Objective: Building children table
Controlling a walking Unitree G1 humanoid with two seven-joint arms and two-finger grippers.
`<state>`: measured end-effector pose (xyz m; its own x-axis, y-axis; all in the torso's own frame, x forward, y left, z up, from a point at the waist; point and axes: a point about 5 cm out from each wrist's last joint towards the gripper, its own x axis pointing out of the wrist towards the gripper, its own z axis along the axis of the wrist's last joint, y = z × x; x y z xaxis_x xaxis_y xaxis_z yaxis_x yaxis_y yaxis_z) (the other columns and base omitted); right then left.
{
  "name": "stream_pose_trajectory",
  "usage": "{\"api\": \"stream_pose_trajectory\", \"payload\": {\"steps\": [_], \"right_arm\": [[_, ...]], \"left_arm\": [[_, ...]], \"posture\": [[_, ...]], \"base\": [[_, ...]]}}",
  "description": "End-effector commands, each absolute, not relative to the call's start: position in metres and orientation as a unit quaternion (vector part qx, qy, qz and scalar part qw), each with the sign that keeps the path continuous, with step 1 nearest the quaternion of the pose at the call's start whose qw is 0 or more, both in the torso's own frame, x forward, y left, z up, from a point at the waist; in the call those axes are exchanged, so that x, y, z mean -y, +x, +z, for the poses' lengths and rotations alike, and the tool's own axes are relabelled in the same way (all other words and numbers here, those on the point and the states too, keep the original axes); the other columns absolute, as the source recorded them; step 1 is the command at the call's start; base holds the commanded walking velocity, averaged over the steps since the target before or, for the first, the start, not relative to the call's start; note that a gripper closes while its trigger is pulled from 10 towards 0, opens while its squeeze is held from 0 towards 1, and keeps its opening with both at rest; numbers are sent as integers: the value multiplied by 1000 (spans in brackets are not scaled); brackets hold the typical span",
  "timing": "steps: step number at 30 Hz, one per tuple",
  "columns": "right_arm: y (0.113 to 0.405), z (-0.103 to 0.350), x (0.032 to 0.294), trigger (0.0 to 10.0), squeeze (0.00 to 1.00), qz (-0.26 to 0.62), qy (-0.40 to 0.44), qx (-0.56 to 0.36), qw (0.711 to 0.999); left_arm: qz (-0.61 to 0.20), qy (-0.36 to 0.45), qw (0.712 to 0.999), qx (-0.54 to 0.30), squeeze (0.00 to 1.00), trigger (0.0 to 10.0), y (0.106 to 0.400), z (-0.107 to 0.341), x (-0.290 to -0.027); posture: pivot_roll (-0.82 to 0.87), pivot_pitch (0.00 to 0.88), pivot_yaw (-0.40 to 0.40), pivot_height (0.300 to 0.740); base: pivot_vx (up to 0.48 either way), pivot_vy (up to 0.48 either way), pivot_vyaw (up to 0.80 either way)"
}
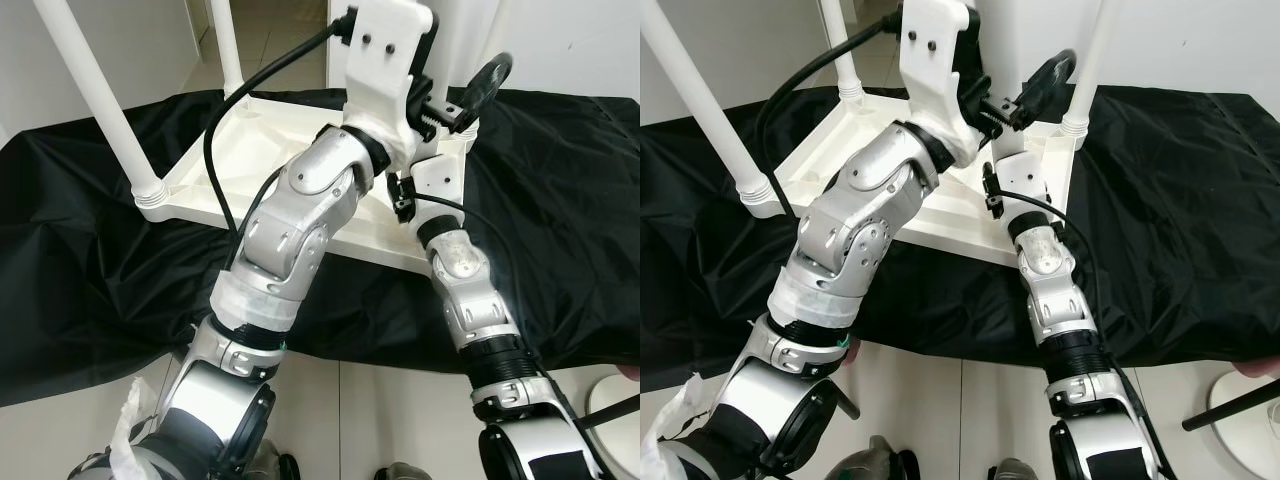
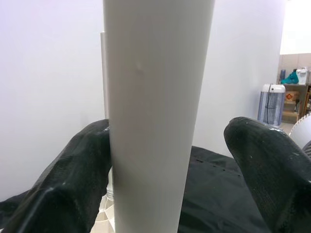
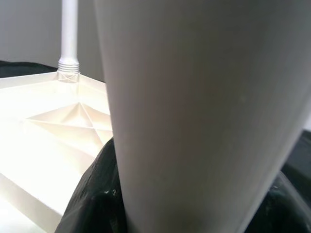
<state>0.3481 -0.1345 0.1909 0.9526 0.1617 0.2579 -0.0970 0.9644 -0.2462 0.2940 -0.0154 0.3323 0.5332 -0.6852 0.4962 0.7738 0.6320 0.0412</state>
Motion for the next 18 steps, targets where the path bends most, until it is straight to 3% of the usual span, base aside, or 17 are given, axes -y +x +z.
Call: {"api": "stream_pose_trajectory", "payload": {"steps": [1, 5, 7, 16, 18], "right_arm": [[347, 195, 134, 10000, 0, 54, -71, 143, 986], [346, 194, 134, 10000, 0, 49, -33, 138, 989], [346, 195, 135, 10000, 0, 40, 25, 135, 990], [346, 195, 141, 10000, 0, 9, 61, 132, 989], [344, 197, 143, 10000, 0, -3, 75, 132, 988]], "left_arm": [[-428, -134, 865, 226, 0, 10000, 288, 328, 23], [-429, -135, 866, 220, 0, 10000, 290, 326, 22], [-429, -136, 868, 210, 0, 10000, 294, 321, 18], [-417, -134, 878, 191, 0, 10000, 303, 309, 8], [-395, -114, 893, 184, 0, 10000, 310, 302, 0]], "posture": [[-41, 0, 49, 740], [-43, 0, 52, 740], [-50, 0, 59, 740], [-58, 0, 59, 740], [-62, 0, 68, 740]], "base": [[0, 0, 0], [0, 0, 0], [0, 0, 0], [0, 0, 0], [0, 0, 0]]}}
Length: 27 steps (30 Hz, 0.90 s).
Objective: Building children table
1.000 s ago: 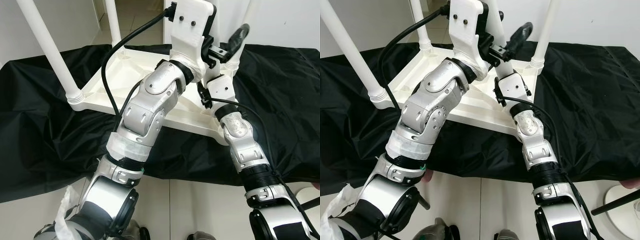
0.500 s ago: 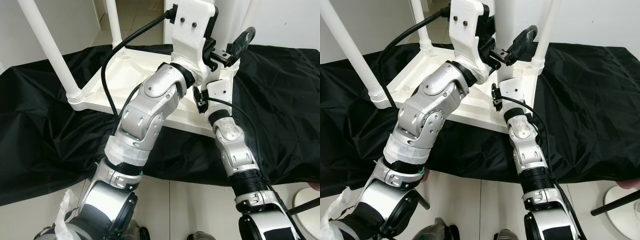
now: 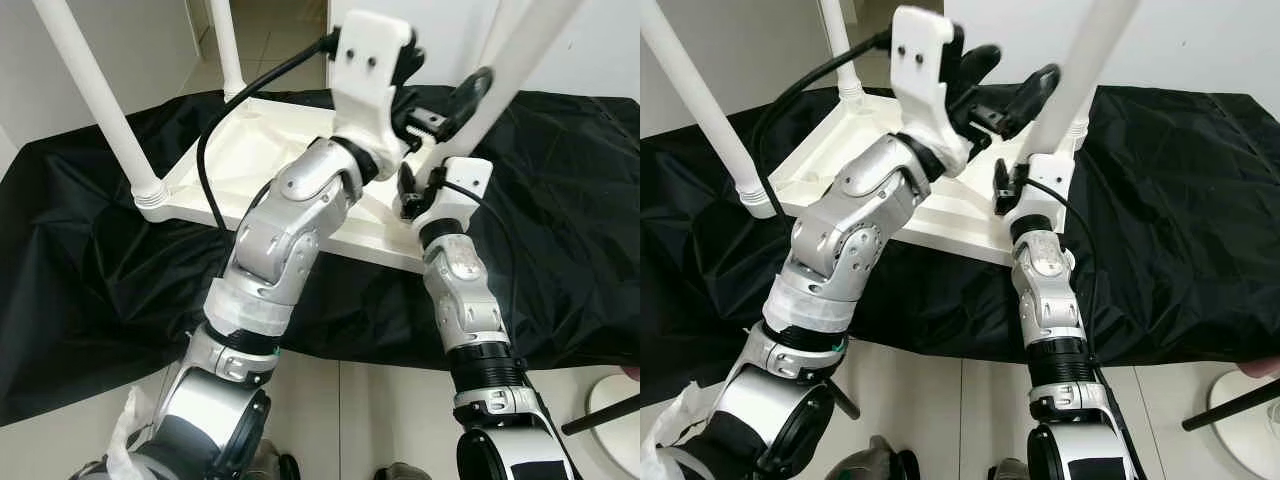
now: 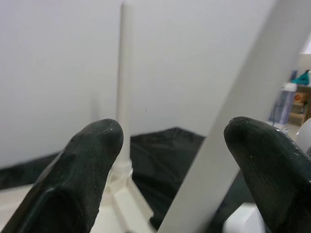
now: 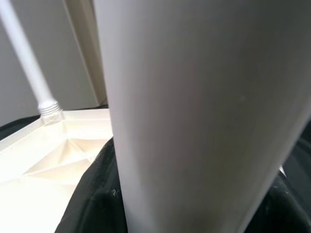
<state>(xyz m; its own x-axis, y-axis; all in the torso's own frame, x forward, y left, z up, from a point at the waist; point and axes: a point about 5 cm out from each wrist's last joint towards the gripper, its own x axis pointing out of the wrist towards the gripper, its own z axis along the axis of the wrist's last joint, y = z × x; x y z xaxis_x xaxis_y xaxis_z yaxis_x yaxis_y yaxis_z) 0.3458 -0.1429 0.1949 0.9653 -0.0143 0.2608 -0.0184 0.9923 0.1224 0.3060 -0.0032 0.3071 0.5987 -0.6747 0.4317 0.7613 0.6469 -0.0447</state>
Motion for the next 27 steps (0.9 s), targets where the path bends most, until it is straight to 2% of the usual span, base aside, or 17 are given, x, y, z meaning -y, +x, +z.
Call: {"api": "stream_pose_trajectory", "payload": {"steps": [1, 2, 6, 9, 15, 18, 27], "right_arm": [[344, 197, 143, 10000, 0, -3, 75, 132, 988], [342, 198, 146, 10000, 0, -15, 78, 131, 988], [340, 196, 148, 10000, 0, -17, 77, 128, 989], [335, 190, 155, 10000, 0, -23, 73, 119, 990], [334, 187, 162, 10000, 0, -26, 49, 121, 991], [334, 182, 166, 10000, 0, -29, 41, 110, 993], [332, 182, 168, 10000, 0, -33, 35, 105, 993]], "left_arm": [[-395, -114, 893, 184, 0, 10000, 310, 302, 0], [-365, -93, 909, 179, 0, 10000, 317, 297, -9], [-351, -88, 916, 175, 0, 10000, 320, 294, -14], [-307, -68, 937, 152, 0, 10000, 329, 281, -30], [-286, -55, 948, 131, 0, 10000, 333, 266, -40], [-265, -22, 956, 120, 0, 10000, 332, 249, -46], [-271, -34, 957, 98, 0, 10000, 328, 230, -51]], "posture": [[-62, 0, 68, 740], [-58, 0, 72, 740], [-54, 0, 75, 740], [-46, 0, 75, 740], [-31, 0, 60, 740], [-25, 0, 54, 740], [-27, 0, 52, 740]], "base": [[0, 0, 0], [0, 0, 0], [0, 0, 0], [0, 0, 0], [0, 0, 0], [0, 0, 0], [0, 0, 0]]}}
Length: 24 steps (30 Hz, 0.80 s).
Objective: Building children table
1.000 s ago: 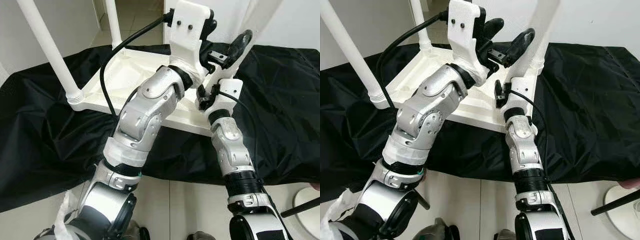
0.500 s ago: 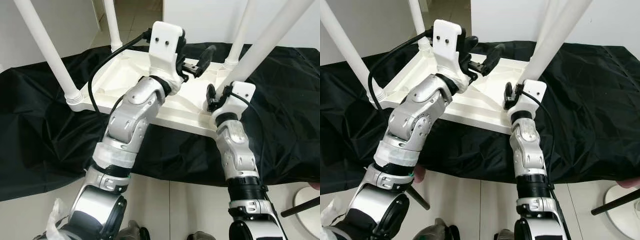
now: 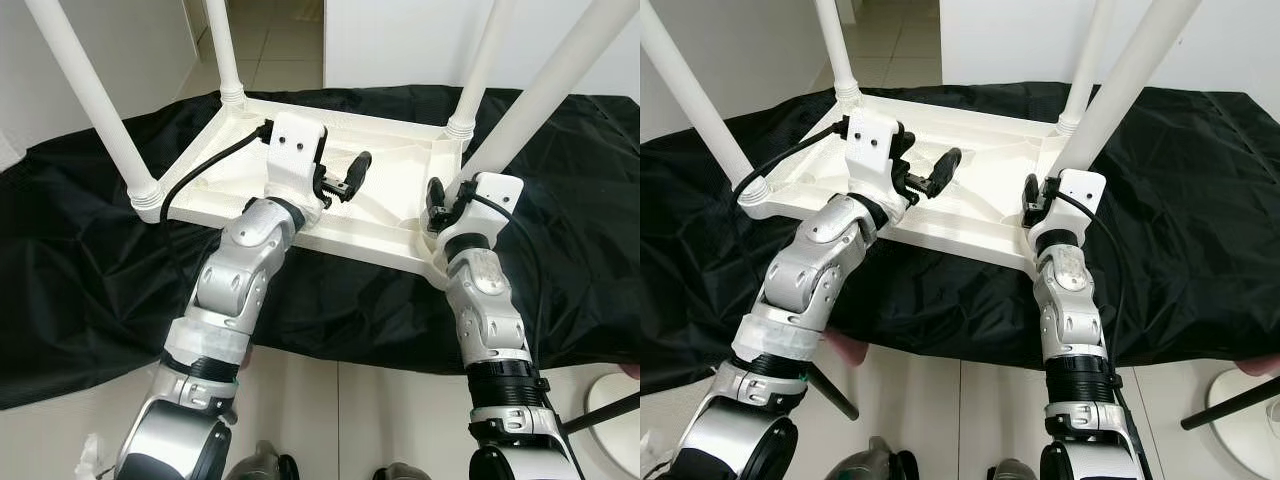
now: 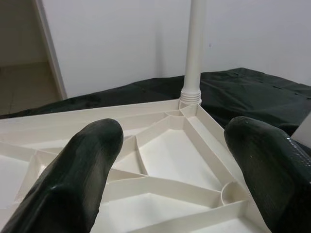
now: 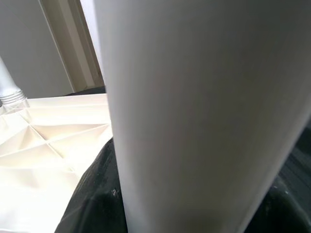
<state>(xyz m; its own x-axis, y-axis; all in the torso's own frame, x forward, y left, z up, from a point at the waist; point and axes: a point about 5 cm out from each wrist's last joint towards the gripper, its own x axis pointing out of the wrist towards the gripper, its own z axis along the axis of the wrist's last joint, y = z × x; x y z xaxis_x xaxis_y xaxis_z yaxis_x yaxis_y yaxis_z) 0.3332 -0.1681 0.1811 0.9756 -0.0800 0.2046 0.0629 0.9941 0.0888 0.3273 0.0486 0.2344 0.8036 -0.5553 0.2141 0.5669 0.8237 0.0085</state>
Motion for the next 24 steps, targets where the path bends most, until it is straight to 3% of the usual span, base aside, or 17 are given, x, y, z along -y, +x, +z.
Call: {"api": "stream_pose_trajectory", "payload": {"steps": [1, 14, 24], "right_arm": [[330, 181, 169, 10000, 0, -33, 32, 104, 994], [324, 177, 170, 10000, 0, -22, 7, 98, 995], [316, 170, 178, 10000, 0, -13, -12, 58, 998]], "left_arm": [[-285, -29, 953, 97, 0, 10000, 324, 225, -49], [-407, 13, 910, 76, 0, 10000, 296, 192, -31], [-430, 54, 896, 91, 0, 10000, 288, 183, -25]], "posture": [[-26, 0, 51, 740], [-36, 0, 54, 740], [-43, 0, 53, 740]], "base": [[0, 0, 0], [0, 0, 0], [0, 0, 0]]}}
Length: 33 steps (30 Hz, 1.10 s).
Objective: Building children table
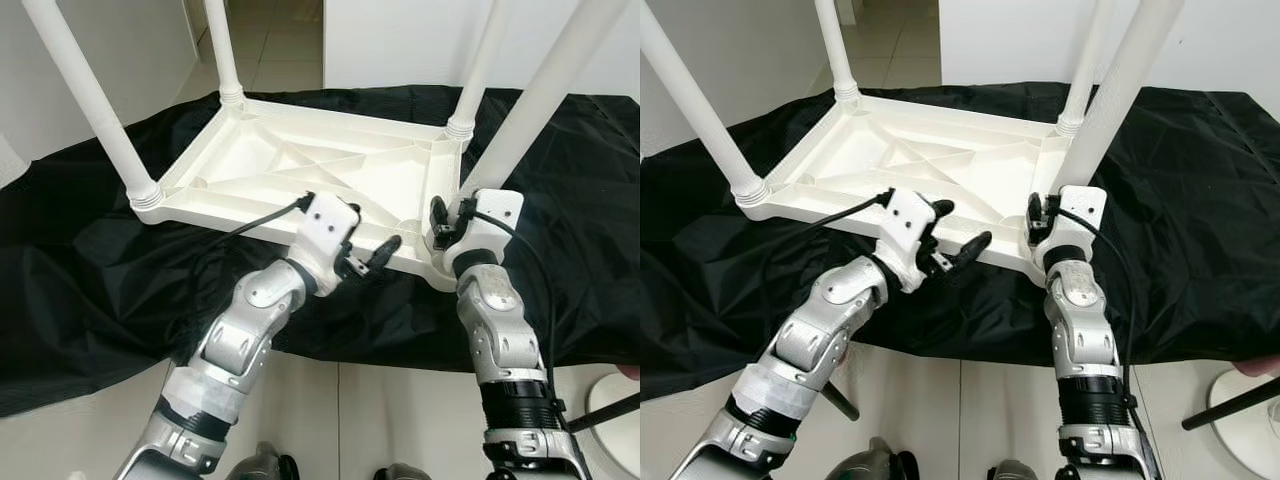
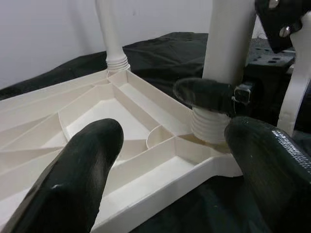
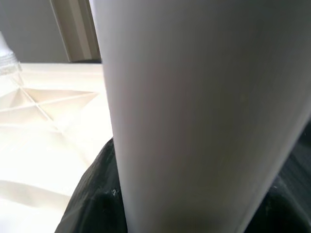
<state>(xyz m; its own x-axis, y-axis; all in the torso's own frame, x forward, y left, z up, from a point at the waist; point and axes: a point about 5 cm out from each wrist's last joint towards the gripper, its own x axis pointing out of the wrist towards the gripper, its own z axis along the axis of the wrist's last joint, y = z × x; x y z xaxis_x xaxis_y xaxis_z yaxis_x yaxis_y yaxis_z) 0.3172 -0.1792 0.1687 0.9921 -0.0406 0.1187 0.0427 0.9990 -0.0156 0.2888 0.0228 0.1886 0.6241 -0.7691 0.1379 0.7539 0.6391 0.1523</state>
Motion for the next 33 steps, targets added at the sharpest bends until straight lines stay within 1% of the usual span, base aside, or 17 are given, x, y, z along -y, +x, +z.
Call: {"api": "stream_pose_trajectory", "payload": {"steps": [1, 9, 12, 13, 15, 18, 25, 28, 33], "right_arm": [[316, 169, 178, 10000, 0, -9, -21, 53, 998], [314, 167, 179, 10000, 0, -4, -36, 42, 998], [312, 161, 181, 10000, 0, -1, -42, 34, 999], [308, 152, 181, 10000, 0, 5, -48, 25, 999], [308, 149, 181, 10000, 0, 7, -52, 21, 998], [305, 146, 180, 10000, 0, 25, -89, 20, 996], [303, 146, 179, 10000, 0, 47, -99, 24, 994], [298, 139, 181, 10000, 0, 71, -119, 25, 990], [294, 132, 182, 10000, 0, 91, -126, 24, 988]], "left_arm": [[-430, 55, 897, 92, 0, 10000, 288, 183, -25], [-432, 60, 894, 98, 0, 10000, 286, 183, -25], [-442, 67, 889, 103, 0, 10000, 282, 181, -24], [-459, 69, 881, 94, 0, 10000, 277, 176, -22], [-464, 69, 879, 88, 0, 10000, 276, 173, -22], [-473, 84, 875, 69, 0, 10000, 274, 163, -21], [-476, 81, 873, 65, 0, 10000, 273, 162, -20], [-481, 84, 870, 66, 0, 10000, 270, 162, -19], [-482, 86, 870, 67, 0, 10000, 270, 163, -20]], "posture": [[-43, 0, 52, 740], [-40, 0, 50, 740], [-38, 0, 49, 740], [-38, 0, 49, 740], [-38, 0, 49, 740], [-38, 0, 51, 740], [-36, 0, 51, 740], [-34, 0, 56, 740], [-33, 0, 65, 740]], "base": [[0, 0, 0], [0, 0, 0], [0, 0, 0], [0, 0, 0], [0, 0, 0], [0, 0, 0], [0, 0, 0], [0, 0, 0], [0, 0, 0]]}}
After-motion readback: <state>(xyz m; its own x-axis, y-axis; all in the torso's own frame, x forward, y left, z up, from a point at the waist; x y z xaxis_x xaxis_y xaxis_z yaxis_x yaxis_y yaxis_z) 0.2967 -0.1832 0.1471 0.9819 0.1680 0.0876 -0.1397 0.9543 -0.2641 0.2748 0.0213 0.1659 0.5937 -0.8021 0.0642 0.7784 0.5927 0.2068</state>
